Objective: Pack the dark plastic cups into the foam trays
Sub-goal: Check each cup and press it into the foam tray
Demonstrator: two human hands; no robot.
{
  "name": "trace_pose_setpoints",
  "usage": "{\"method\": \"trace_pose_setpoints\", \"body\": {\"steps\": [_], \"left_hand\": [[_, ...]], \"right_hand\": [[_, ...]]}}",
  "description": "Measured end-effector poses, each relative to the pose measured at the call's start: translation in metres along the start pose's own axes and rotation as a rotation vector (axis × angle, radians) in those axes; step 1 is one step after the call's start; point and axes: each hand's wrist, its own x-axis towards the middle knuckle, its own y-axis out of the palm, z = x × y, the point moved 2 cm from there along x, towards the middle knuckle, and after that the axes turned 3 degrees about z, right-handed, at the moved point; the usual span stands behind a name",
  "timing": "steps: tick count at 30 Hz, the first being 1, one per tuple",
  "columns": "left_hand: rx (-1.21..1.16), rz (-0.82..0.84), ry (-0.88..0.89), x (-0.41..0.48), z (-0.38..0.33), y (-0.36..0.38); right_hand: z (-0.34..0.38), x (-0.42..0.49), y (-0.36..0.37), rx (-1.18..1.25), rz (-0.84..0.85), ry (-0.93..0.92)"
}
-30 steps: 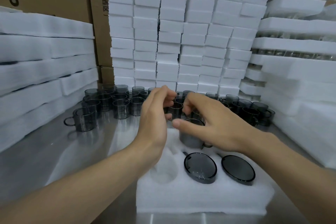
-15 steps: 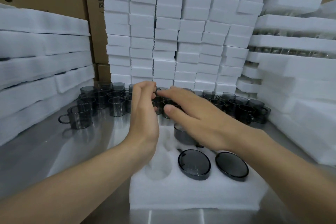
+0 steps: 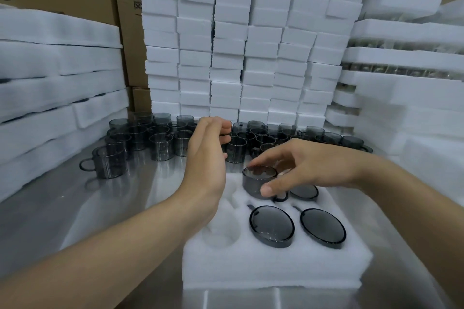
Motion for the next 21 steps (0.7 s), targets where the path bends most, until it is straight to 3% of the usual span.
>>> {"method": "trace_pose_setpoints", "body": {"steps": [6,9,14,18,19,21], "left_hand": [[0.015,0.004,-0.005,0.001,0.001,0.000],[0.015,0.005,-0.006,0.002,0.001,0.001],[0.012,0.017,-0.006,0.001,0.001,0.001],[-0.024,-0.009,0.028,-0.001,0.000,0.001],[-0.031,-0.018,0.042,-0.001,0.000,0.001],[-0.033,-0.046,0.066,-0.001,0.000,0.001]], "right_hand": [[-0.003,0.007,0.004,0.079,-0.086,-0.073],[-0.002,0.009,0.007,0.035,-0.171,-0.079],[0.004,0.002,0.004,-0.119,-0.158,-0.007],[0.031,0.005,0.004,0.061,-0.427,-0.193],[0.034,0.008,0.014,0.007,-0.445,-0.207],[0.030,0.021,0.043,-0.286,-0.288,-0.169]]}}
